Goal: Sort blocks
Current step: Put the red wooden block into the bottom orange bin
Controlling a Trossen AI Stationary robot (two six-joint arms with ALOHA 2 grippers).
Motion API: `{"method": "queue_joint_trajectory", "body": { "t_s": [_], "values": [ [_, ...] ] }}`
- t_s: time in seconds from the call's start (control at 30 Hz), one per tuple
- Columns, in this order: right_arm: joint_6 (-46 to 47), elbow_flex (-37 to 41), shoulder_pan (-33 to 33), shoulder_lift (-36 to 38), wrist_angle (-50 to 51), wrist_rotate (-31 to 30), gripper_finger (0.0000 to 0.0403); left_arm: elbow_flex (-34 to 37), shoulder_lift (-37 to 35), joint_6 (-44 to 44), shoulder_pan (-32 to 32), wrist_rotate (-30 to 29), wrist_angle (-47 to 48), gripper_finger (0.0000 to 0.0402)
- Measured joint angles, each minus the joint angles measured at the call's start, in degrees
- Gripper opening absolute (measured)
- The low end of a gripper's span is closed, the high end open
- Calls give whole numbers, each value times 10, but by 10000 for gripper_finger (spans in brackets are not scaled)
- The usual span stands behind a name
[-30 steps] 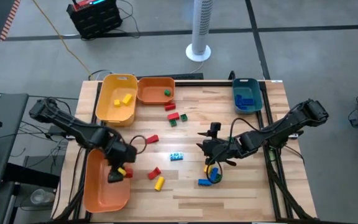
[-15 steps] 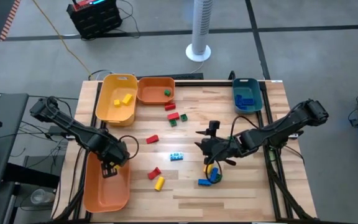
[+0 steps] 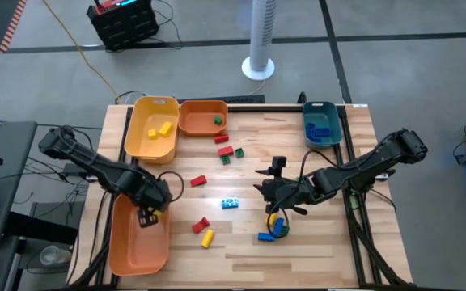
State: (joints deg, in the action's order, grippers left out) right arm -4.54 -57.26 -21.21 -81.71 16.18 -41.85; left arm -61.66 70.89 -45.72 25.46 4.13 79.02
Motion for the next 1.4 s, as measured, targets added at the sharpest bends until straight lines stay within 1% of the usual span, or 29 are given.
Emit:
{"method": "queue_joint_trajectory", "body": {
  "t_s": [0.07,0.13,0.3,0.37,0.4,0.5,0.57,0.63,0.8,0.97,1.1,1.27,1.4],
  "values": [
    [1,0,0,0,0,0,230,-6,0,2,-5,-22,-18,205],
    [3,0,0,0,0,0,230,-7,0,16,-7,-30,-64,205],
    [5,0,0,0,0,0,230,-7,0,150,-6,-69,-248,205],
    [7,0,0,0,0,0,230,-8,0,201,-9,-107,-308,206],
    [9,0,0,0,0,0,230,-8,0,223,-10,-136,-327,206],
    [18,0,0,0,0,4,230,-8,1,249,-23,-231,-337,206],
    [23,0,0,0,0,12,230,-8,8,250,-45,-266,-335,206],
    [28,0,0,0,0,13,230,-8,23,250,-75,-266,-334,206],
    [30,0,0,0,-2,13,230,-7,107,271,-164,-202,-334,206],
    [30,0,0,0,-22,13,230,-7,175,318,-230,-194,-332,206],
    [26,0,-2,0,-47,13,230,-7,206,350,-268,-186,-334,206],
    [21,0,0,0,-53,13,230,-7,228,385,-296,-135,-356,206],
    [17,0,-2,0,-57,13,230,-7,229,402,-309,-99,-378,207]
  ]
}}
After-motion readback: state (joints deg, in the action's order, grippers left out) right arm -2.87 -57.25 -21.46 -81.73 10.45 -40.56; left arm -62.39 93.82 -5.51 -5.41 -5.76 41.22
